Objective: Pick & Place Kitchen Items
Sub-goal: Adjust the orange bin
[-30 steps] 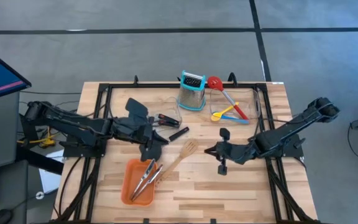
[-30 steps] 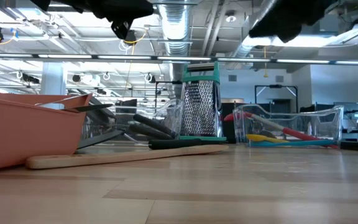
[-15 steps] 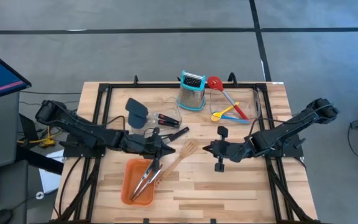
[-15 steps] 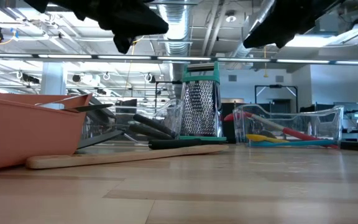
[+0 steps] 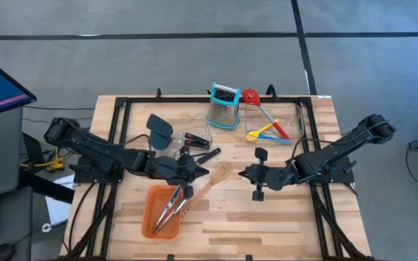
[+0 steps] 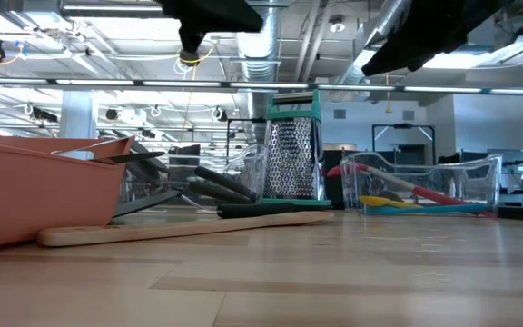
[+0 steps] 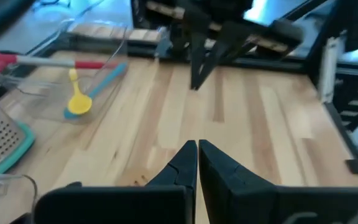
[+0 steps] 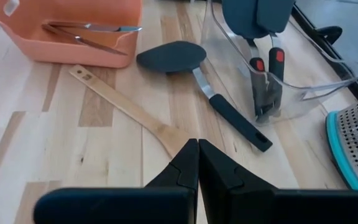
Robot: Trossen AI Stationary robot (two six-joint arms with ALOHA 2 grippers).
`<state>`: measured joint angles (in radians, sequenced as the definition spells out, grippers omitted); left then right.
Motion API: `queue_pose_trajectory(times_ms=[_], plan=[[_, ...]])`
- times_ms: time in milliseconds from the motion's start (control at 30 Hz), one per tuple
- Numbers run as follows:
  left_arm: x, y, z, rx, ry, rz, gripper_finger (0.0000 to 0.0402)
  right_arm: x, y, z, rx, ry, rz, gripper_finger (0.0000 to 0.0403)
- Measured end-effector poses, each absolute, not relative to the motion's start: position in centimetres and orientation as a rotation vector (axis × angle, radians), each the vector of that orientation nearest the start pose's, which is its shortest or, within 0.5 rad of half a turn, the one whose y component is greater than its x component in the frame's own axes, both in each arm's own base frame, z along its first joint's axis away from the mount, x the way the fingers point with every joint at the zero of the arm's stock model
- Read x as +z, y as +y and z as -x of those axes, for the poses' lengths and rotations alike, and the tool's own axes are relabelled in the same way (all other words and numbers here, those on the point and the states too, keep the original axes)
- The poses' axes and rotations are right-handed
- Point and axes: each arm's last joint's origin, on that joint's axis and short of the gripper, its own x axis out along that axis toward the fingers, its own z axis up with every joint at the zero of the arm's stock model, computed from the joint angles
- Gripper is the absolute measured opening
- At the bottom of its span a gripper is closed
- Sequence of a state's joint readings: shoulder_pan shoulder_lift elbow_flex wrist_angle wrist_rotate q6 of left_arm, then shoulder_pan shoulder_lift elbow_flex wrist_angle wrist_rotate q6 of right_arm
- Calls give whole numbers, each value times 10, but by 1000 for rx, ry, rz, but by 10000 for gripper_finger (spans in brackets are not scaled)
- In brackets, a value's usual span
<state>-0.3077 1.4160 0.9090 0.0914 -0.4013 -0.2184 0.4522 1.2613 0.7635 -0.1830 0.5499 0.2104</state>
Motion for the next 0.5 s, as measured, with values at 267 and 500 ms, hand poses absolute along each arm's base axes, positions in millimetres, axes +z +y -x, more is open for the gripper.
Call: queue_pose_trajectory(times_ms=[267, 500], plan=[[265, -85, -321, 148, 492, 6, 1, 231, 97, -235, -159, 606, 137, 1], [259, -82, -313, 170, 693, 123, 1, 229, 96, -234, -161, 621, 146, 1]])
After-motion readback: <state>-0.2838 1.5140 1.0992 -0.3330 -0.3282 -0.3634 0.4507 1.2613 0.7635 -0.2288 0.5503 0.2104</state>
